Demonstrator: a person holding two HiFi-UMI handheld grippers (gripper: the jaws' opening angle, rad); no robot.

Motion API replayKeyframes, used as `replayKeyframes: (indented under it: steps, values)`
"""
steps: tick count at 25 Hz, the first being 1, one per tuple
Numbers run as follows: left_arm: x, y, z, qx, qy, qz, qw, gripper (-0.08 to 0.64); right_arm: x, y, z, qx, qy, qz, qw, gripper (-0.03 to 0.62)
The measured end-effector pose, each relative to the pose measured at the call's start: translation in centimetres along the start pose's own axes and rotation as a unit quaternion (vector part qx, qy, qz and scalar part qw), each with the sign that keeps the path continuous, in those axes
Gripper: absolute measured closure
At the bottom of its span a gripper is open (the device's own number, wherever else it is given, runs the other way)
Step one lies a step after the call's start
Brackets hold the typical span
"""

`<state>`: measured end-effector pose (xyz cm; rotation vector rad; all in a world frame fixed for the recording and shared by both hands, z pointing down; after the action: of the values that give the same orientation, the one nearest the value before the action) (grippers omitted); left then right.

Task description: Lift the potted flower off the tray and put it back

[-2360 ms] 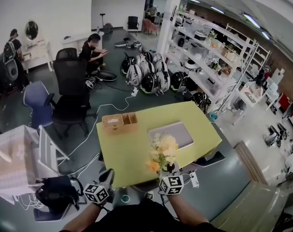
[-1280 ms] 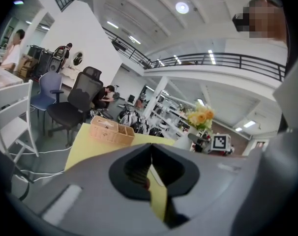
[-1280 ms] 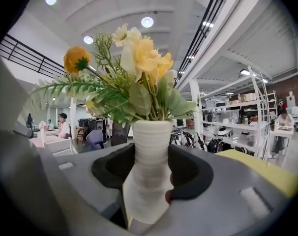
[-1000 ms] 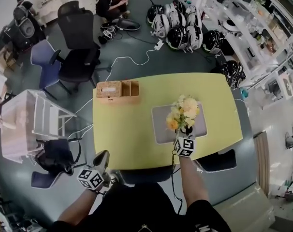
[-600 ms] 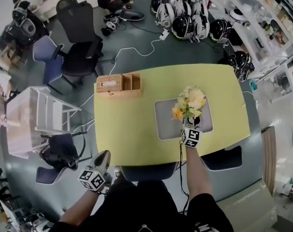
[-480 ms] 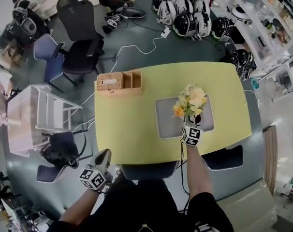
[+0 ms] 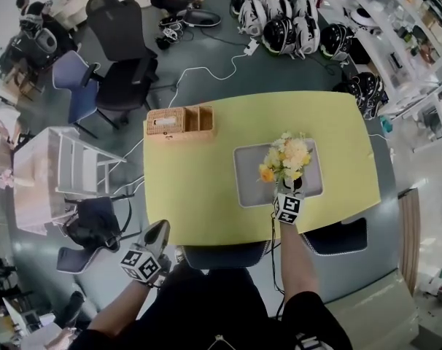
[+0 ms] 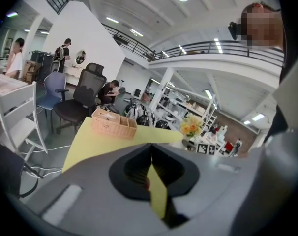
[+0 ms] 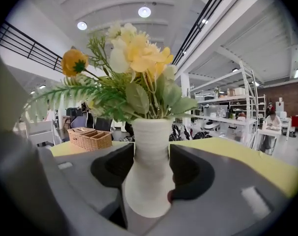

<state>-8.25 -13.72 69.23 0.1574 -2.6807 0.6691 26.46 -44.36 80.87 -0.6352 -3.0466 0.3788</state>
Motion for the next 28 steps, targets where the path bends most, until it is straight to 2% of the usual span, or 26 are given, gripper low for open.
replayKeyframes:
  steps: [7, 14, 18, 21, 26, 28]
  values:
    - [-0.2, 0.5, 0.0, -0.004, -0.003, -0.006, 1.0000, 0.552, -0.9, 0.6, -0.3, 0.017, -0.007, -0.005, 1.000, 0.351]
    - [2.3, 2.7, 0.6, -0.027, -0.001, 0.000, 0.9996, 0.552, 0.6, 2.2, 0.2, 0.017, -0.014, -0.012, 1.000, 0.334]
    - [3.5, 4.7, 1.2, -0.043, 0.006, 0.005, 0.9991, 0.552, 1.0, 5.6, 0.8, 0.022, -0.050, -0.033, 0.998, 0.333]
    - [4.8, 6.7, 1.4, -0.054, 0.009, 0.010, 0.9985, 0.552, 3.0, 8.6, 1.4, 0.032, -0.079, -0.036, 0.996, 0.334]
    - [7.2, 10.5, 1.9, -0.075, 0.014, 0.008, 0.9971, 0.552, 10.2, 12.6, 4.6, 0.029, -0.104, 0.000, 0.994, 0.490]
    - [8.1, 12.1, 2.2, -0.083, 0.011, 0.004, 0.9965, 0.552, 13.7, 13.8, 6.4, 0.020, -0.117, 0.022, 0.993, 0.518]
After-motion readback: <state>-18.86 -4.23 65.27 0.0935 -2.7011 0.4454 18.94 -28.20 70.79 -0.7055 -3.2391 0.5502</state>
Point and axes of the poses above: the fingertips, and each gripper's own axes: y backward along the fingers, x to its left, z out of its top, the point moved 3 cm from there along y, backward along the fingers, and after that the axes turned 3 degrees about -y, right-handed, at the moved point
